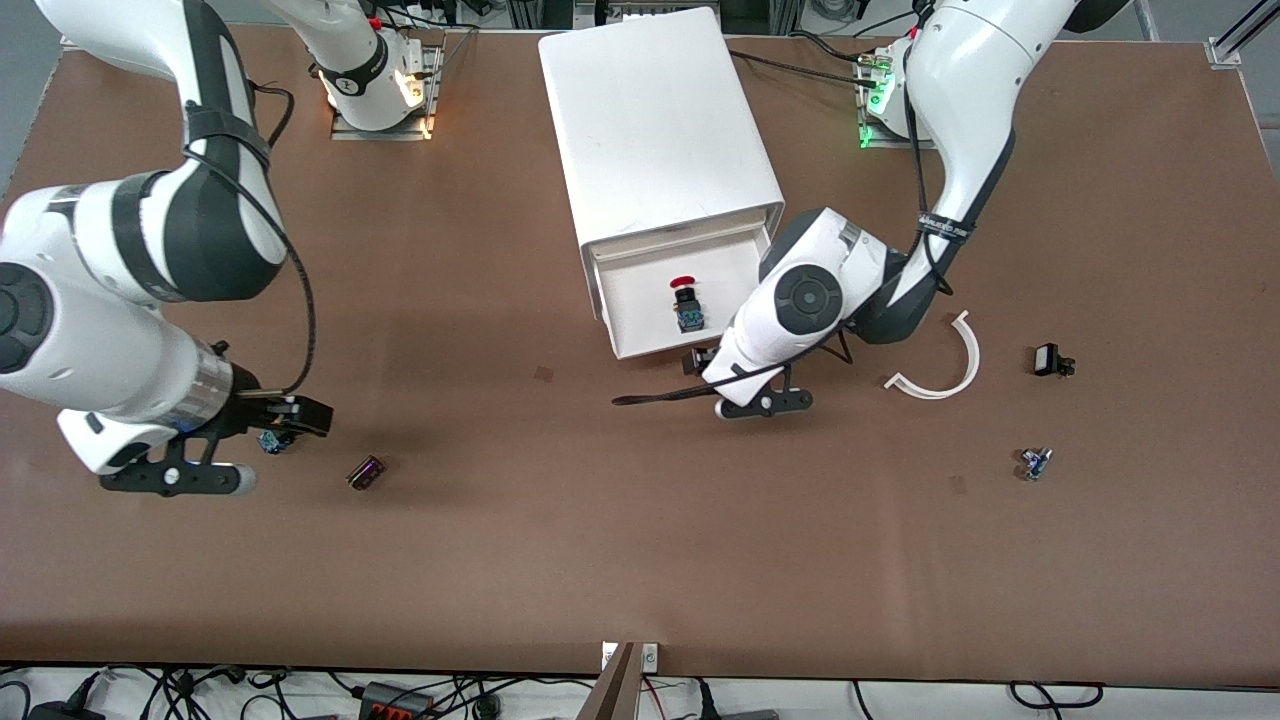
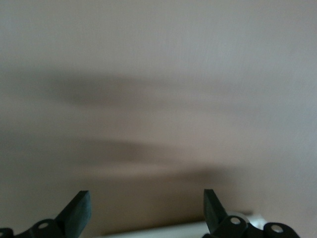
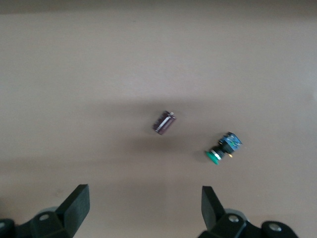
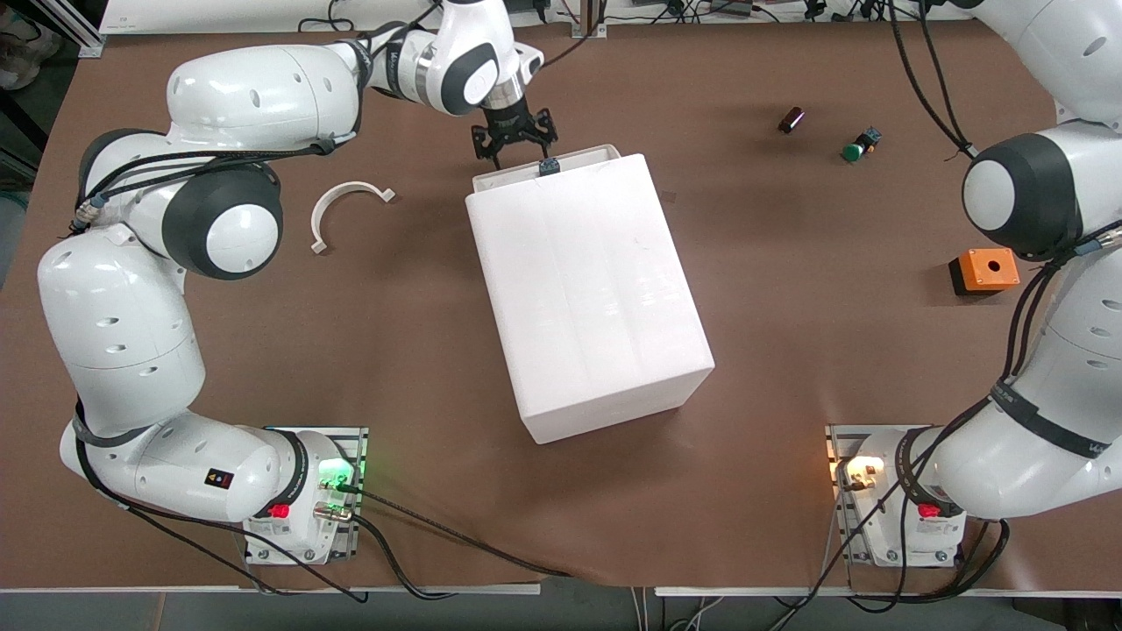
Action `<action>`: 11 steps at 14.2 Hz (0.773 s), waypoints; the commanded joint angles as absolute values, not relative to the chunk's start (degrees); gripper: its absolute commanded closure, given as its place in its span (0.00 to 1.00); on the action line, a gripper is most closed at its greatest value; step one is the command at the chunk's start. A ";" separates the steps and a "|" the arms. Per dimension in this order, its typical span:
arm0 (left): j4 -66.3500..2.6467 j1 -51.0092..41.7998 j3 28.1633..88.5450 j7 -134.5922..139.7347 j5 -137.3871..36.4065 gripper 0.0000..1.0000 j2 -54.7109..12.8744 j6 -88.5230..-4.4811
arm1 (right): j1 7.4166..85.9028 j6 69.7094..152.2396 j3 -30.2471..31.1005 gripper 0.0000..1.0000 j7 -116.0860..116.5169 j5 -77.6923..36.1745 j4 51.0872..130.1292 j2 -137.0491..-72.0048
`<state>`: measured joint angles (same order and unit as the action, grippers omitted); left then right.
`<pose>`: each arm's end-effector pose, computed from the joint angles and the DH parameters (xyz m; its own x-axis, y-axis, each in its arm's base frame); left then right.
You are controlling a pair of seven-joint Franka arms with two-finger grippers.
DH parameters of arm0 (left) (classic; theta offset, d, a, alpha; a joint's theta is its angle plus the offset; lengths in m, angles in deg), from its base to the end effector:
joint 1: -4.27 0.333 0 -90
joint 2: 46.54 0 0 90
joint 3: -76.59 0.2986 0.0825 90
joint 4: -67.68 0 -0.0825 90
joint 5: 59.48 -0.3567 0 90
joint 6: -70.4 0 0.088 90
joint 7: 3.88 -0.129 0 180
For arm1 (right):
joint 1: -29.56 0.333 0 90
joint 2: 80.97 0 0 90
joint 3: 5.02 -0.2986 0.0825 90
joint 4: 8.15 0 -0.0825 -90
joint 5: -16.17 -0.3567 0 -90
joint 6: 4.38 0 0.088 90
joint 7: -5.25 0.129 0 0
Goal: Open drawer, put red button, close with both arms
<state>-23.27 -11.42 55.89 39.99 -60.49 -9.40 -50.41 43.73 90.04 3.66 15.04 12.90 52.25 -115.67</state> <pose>0.5407 -0.3641 0.2494 0.9648 0.1663 -0.2039 0.1859 -0.9793 0.0807 0.6790 0.1012 0.4548 0.9986 -0.0533 -0.0012 -0.0532 -0.9981 0.0298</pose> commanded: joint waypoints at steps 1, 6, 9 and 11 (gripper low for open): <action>-24.95 -10.59 52.70 41.82 -59.57 0.00 -12.08 -42.66 | 39.86 89.57 2.36 0.00 13.60 12.92 58.89 -109.30; -25.39 -10.76 50.05 41.65 -59.48 0.00 -12.00 -36.66 | 30.55 89.57 -1.76 0.00 5.35 13.62 66.98 -99.63; -25.92 -11.11 49.17 41.82 -59.39 0.00 -11.91 -35.17 | 29.74 89.40 -2.56 0.00 4.72 16.08 71.47 -95.84; -25.92 -10.24 47.16 41.74 -59.31 0.00 -12.00 -32.89 | 28.42 89.14 -4.23 0.00 4.72 17.49 72.88 -94.78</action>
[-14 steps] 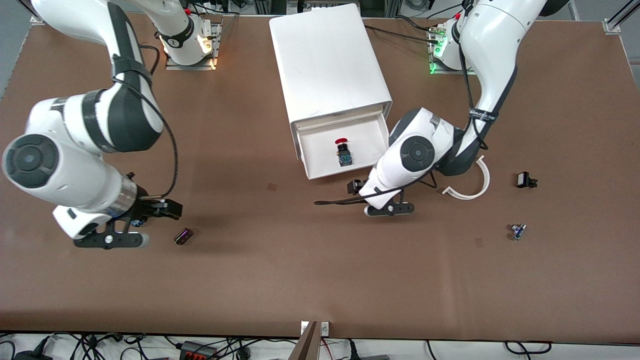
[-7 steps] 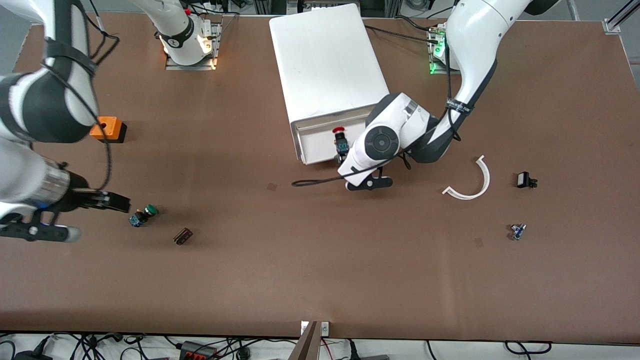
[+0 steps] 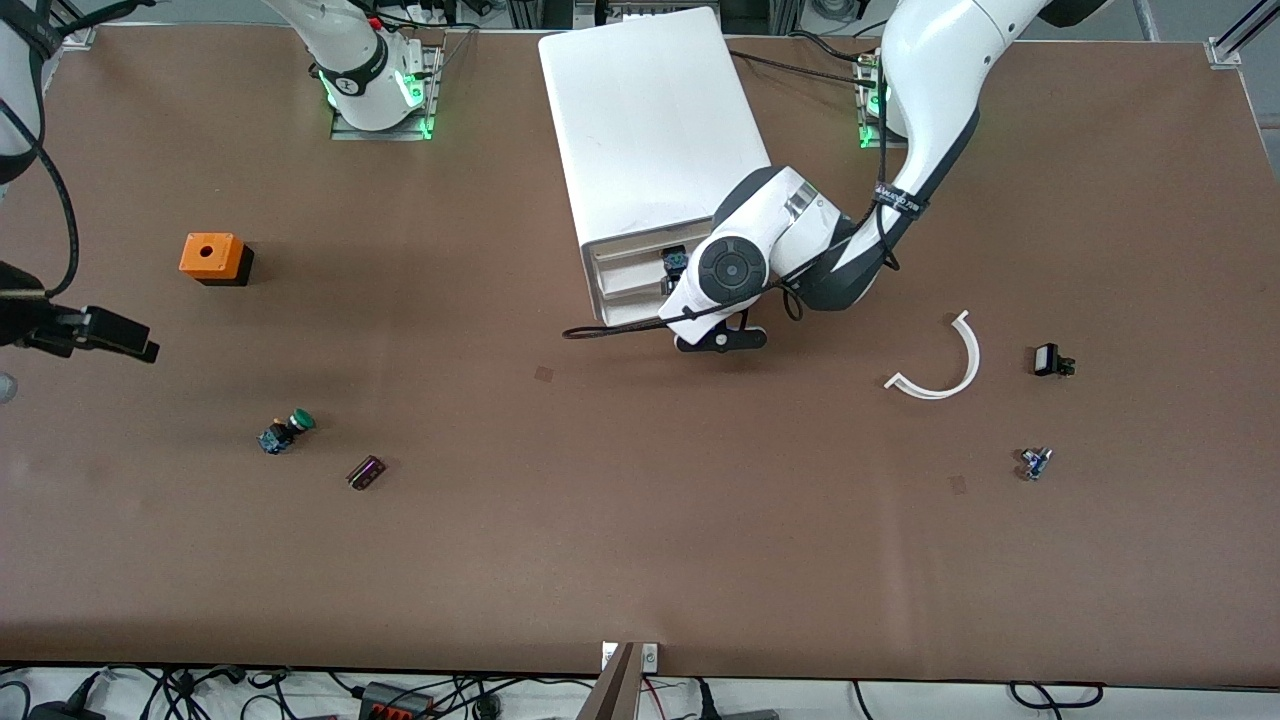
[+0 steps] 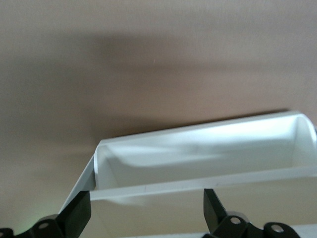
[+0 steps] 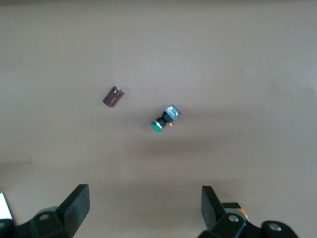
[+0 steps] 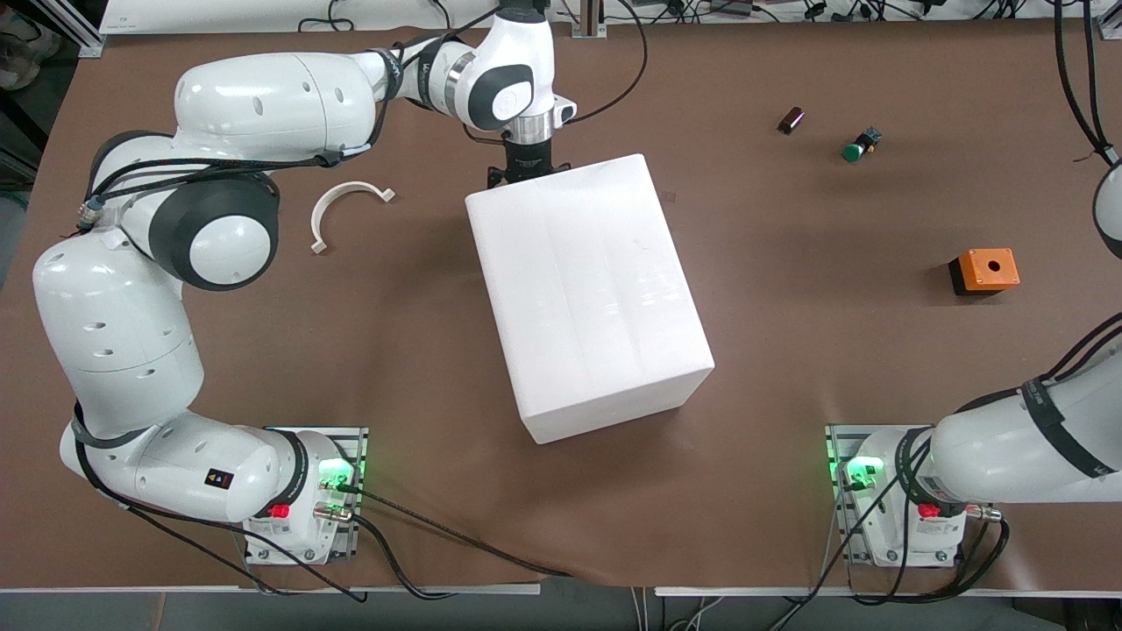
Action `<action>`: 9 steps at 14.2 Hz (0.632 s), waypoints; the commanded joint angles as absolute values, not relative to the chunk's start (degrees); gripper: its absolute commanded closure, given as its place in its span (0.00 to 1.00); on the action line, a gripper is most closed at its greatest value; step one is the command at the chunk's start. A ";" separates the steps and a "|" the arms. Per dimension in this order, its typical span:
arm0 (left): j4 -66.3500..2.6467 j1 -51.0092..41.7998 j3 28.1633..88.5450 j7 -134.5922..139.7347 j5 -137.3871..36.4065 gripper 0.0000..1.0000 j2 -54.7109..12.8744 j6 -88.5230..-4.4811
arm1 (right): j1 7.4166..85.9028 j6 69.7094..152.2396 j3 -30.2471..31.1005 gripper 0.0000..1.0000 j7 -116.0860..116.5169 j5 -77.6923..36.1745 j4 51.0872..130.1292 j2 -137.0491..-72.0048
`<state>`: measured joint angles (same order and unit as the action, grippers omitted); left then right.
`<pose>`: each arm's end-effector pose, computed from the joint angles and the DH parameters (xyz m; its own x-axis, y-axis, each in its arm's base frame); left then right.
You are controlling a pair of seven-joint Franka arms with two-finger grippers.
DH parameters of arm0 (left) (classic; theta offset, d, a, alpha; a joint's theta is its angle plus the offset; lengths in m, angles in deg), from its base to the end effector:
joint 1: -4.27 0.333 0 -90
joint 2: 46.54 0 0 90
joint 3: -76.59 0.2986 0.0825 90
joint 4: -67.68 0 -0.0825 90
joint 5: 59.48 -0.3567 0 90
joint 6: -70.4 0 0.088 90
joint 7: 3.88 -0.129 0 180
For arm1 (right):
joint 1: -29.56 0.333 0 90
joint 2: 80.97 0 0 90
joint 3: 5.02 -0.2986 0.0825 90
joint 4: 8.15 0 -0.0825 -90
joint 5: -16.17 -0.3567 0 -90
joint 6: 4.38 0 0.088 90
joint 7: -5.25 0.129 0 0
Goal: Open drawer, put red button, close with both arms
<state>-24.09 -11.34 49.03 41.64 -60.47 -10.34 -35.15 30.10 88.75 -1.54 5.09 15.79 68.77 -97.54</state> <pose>0.4671 -0.3968 0.2549 0.9110 0.0720 -0.4060 0.0597 -0.9973 -0.0429 0.6119 -0.0257 0.5270 0.9989 -0.0464 -0.0058 -0.0464 -0.9989 0.0107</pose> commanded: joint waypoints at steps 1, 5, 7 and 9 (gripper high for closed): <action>-25.92 -10.15 46.89 41.74 -59.31 0.00 -12.09 -31.83 | 28.68 88.96 -4.23 0.00 4.37 17.84 72.88 -94.51; -24.87 -9.53 46.53 40.86 -60.00 0.00 -11.82 -31.64 | 28.60 89.83 -4.23 0.00 3.14 18.64 78.39 -90.75; -22.33 -6.30 46.88 39.11 -61.06 0.00 -12.26 -31.47 | 28.59 93.16 -4.14 0.00 2.52 18.64 84.54 -86.62; -20.30 -2.08 46.88 34.47 -63.86 0.00 -13.05 -30.77 | 28.77 95.28 -4.23 0.00 2.43 18.72 88.51 -83.62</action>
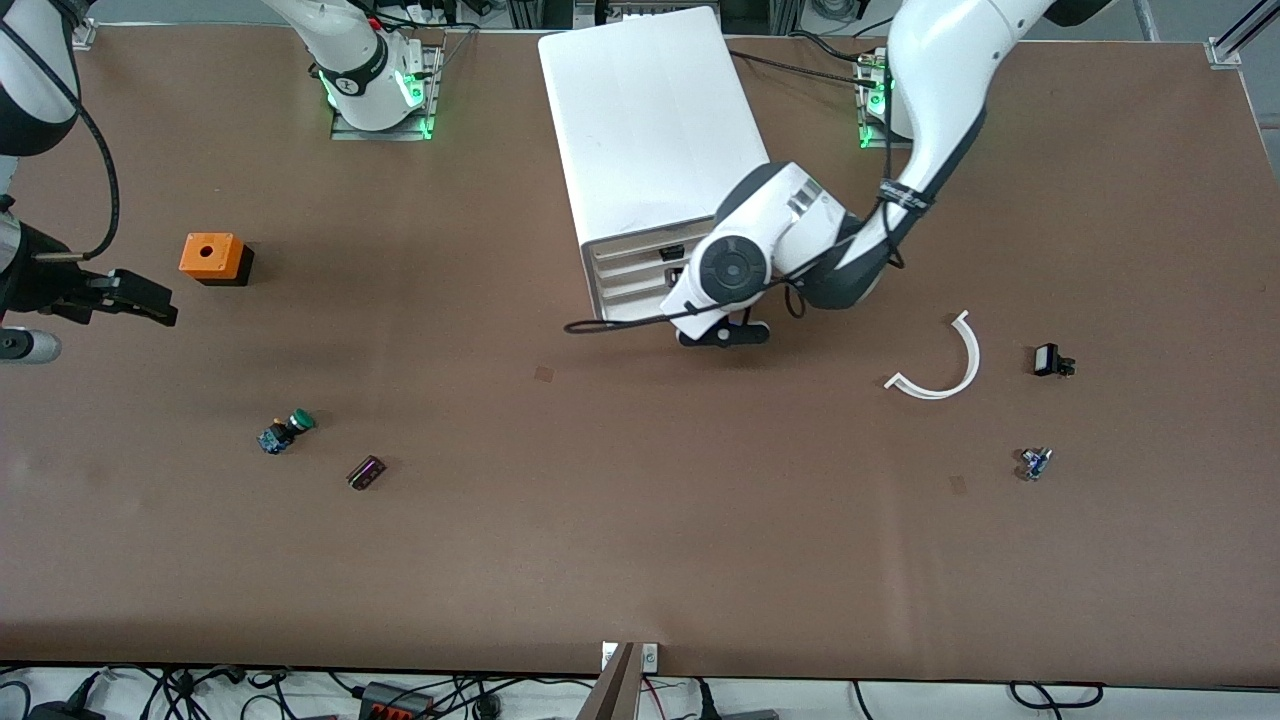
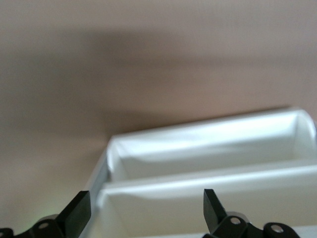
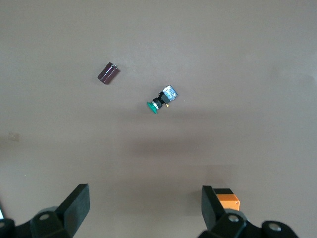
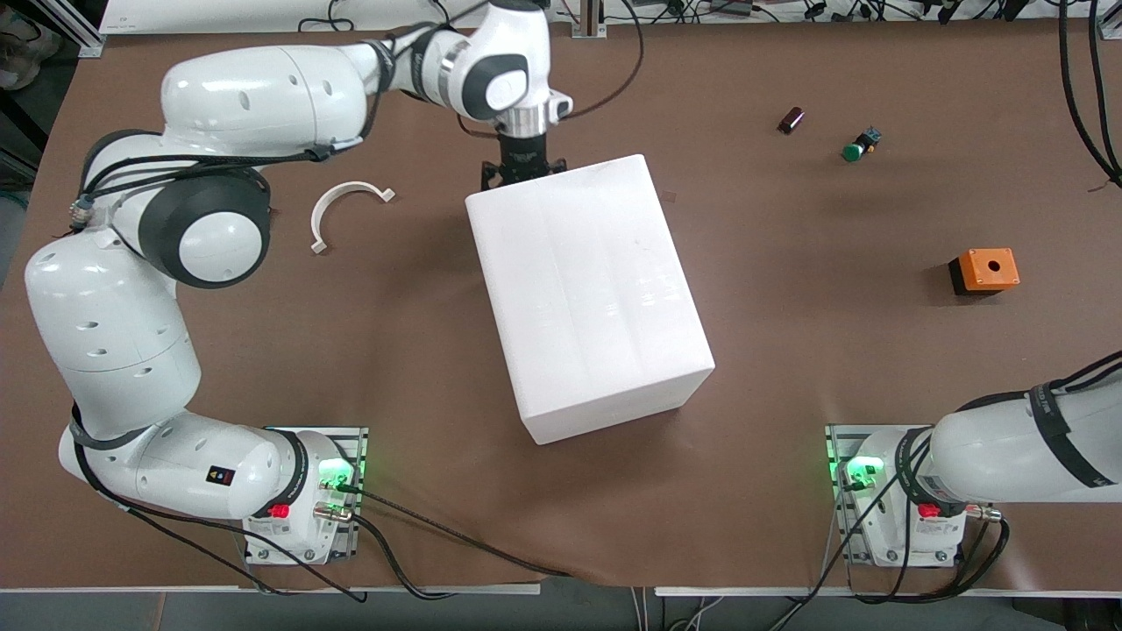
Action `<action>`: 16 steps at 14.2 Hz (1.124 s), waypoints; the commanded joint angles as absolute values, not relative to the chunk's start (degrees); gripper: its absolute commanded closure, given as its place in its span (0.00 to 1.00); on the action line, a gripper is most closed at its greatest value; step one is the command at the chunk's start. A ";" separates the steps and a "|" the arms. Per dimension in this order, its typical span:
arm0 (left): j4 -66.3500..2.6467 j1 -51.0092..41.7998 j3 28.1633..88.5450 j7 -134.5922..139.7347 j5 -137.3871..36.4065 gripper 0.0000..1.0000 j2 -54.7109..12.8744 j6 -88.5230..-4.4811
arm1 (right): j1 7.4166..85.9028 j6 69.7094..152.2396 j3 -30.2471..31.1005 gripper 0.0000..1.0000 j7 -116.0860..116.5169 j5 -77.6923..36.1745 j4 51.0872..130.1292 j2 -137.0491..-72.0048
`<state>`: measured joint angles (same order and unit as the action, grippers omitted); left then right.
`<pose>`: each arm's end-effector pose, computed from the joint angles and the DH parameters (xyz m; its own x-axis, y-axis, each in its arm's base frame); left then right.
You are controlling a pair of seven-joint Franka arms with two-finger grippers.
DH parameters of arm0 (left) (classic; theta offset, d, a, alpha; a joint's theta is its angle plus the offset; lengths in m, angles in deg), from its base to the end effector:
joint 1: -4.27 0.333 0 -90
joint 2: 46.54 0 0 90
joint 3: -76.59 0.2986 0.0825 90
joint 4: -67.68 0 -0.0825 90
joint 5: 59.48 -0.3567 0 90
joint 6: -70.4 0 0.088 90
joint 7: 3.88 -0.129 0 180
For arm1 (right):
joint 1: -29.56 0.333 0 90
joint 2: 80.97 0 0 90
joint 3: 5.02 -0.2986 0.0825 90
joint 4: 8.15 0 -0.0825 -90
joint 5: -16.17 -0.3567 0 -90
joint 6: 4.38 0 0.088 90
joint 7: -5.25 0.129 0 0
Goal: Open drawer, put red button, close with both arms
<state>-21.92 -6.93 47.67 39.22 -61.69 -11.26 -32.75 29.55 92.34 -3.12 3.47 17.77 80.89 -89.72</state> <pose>0.4968 -0.3680 0.2792 0.9195 0.0716 -0.3866 0.0681 -0.9974 -0.0228 0.5767 -0.0214 0.5185 0.9998 0.0013 -0.0197 0.0019 -0.9995 0.0321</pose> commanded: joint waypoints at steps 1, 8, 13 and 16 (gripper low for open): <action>-19.42 -0.41 46.97 32.53 -66.31 0.00 -13.49 -30.76 | 28.77 95.02 -4.23 0.00 2.78 18.72 88.79 -83.26; -15.03 14.88 46.44 10.50 -72.76 0.00 -21.21 -25.77 | 28.77 96.42 -4.23 0.00 3.14 18.20 95.19 -78.44; -18.26 7.82 63.17 -4.22 -65.57 0.00 -33.94 -24.44 | 28.68 95.55 -4.23 0.00 3.22 17.85 95.30 -78.25; -26.07 5.33 70.60 -6.43 -59.49 0.00 -43.78 -25.92 | 28.68 94.58 -4.23 0.00 2.70 17.84 95.12 -78.34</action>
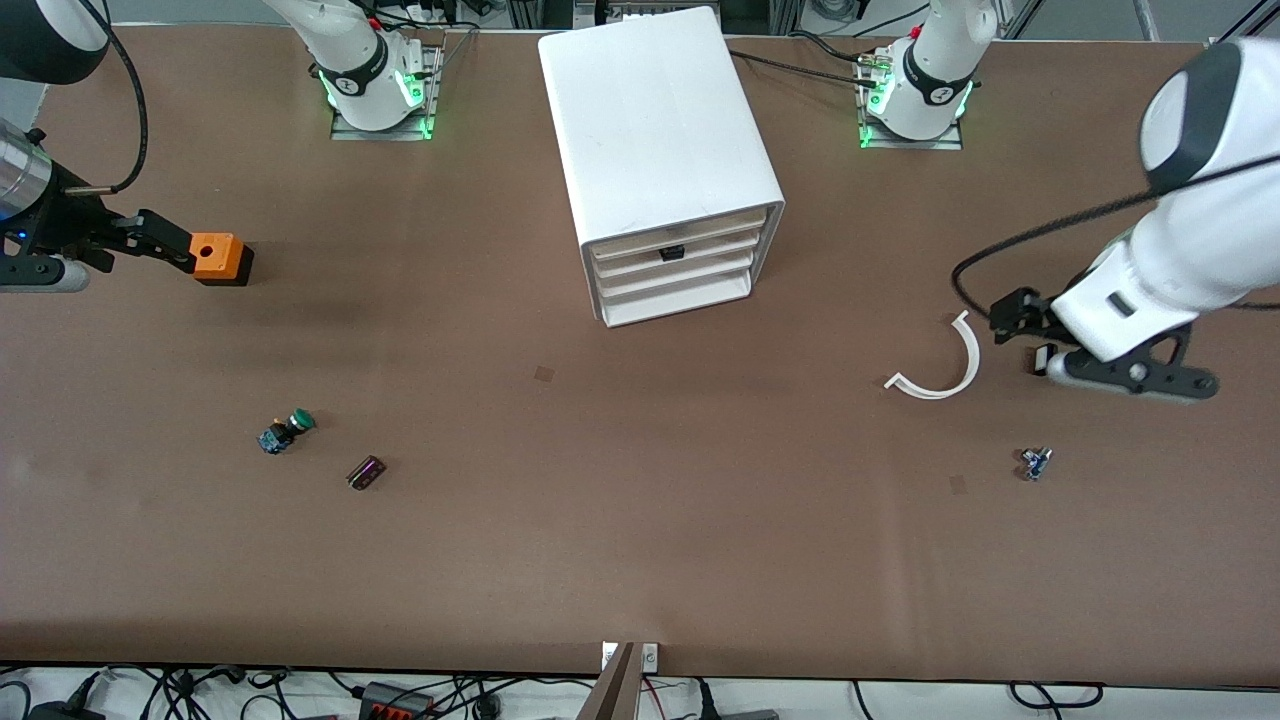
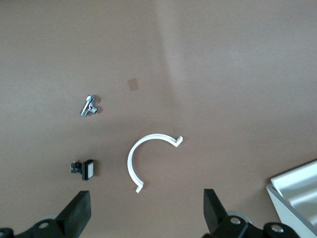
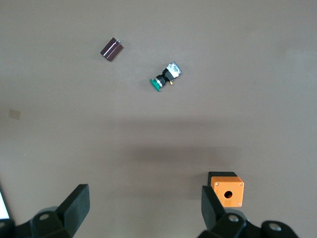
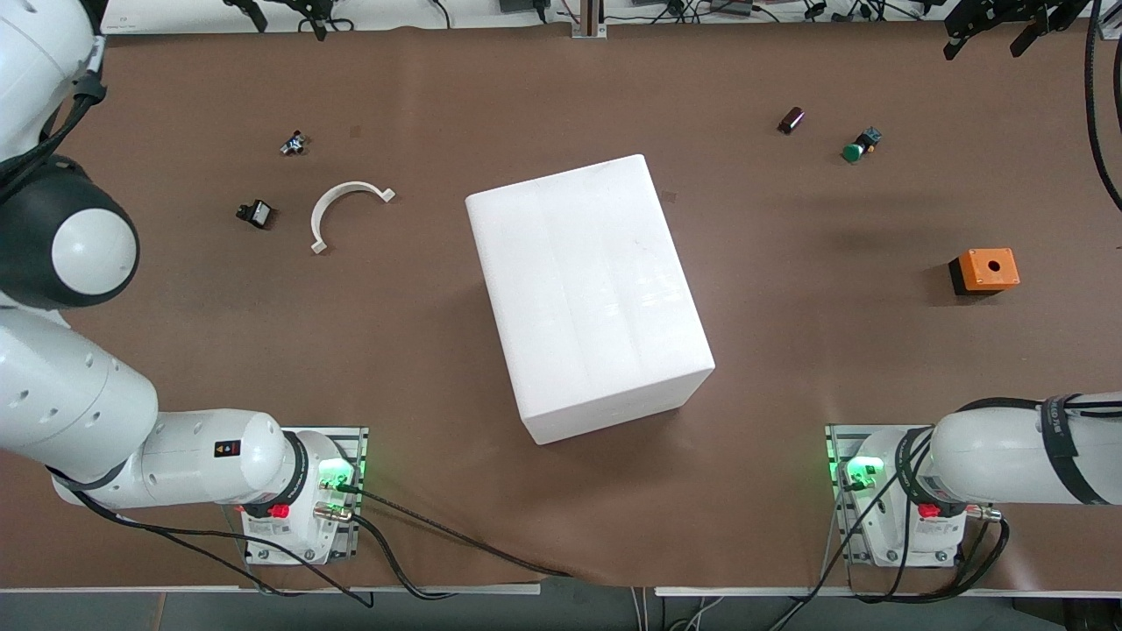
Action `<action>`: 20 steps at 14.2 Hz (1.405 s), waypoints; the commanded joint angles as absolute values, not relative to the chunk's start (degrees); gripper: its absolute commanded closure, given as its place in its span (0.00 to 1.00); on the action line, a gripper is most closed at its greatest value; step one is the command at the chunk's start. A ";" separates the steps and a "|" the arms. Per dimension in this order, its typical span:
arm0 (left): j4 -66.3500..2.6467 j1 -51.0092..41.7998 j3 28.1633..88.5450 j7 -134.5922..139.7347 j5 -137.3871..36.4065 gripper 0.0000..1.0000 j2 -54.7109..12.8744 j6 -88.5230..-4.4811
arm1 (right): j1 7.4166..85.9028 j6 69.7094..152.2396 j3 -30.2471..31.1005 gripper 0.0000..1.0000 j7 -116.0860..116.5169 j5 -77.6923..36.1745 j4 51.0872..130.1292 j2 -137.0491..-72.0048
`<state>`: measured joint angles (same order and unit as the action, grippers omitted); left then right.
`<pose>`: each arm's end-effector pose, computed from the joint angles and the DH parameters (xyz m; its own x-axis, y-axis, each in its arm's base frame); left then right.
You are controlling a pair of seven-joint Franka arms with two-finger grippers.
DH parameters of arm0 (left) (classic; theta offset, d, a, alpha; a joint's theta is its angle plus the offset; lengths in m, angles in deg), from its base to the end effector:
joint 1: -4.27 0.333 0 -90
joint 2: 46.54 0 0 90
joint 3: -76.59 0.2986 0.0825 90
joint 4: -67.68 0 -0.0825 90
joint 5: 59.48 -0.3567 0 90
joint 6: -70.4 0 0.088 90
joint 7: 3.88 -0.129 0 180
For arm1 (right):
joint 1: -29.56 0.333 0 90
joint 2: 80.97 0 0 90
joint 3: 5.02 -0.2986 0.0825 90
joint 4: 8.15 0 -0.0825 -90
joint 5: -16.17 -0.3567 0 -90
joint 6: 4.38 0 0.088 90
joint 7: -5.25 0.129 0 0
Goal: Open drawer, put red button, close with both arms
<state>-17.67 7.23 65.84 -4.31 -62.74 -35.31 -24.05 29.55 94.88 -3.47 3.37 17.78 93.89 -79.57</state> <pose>0.5821 -0.0637 0.5205 0.9888 -0.1450 -0.0339 -0.1457 -0.9891 -0.0200 0.5256 -0.0176 0.5177 0.9996 0.0101 -0.0250 0.0108 -0.9996 0.0261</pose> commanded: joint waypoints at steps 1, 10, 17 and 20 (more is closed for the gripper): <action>-27.40 4.37 72.53 -6.34 -59.31 0.00 -45.90 -26.10 | 28.77 94.58 -4.23 0.00 2.70 17.84 95.12 -78.34; -27.16 2.69 74.92 -6.07 -59.22 0.00 -46.38 -25.58 | 28.77 94.76 -4.32 0.00 3.14 17.67 94.86 -78.51; -23.90 2.60 74.75 -5.73 -59.22 0.00 -44.52 -22.06 | 28.68 94.93 -4.32 0.00 3.05 17.76 93.98 -78.51; -23.90 2.60 74.75 -5.90 -59.22 0.00 -44.34 -21.98 | 28.68 94.85 -4.32 0.00 2.52 17.76 93.98 -78.51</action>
<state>-25.90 2.82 74.46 -5.43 -60.32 -45.30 -23.54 29.56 95.05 -3.49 3.36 17.77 93.83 -79.47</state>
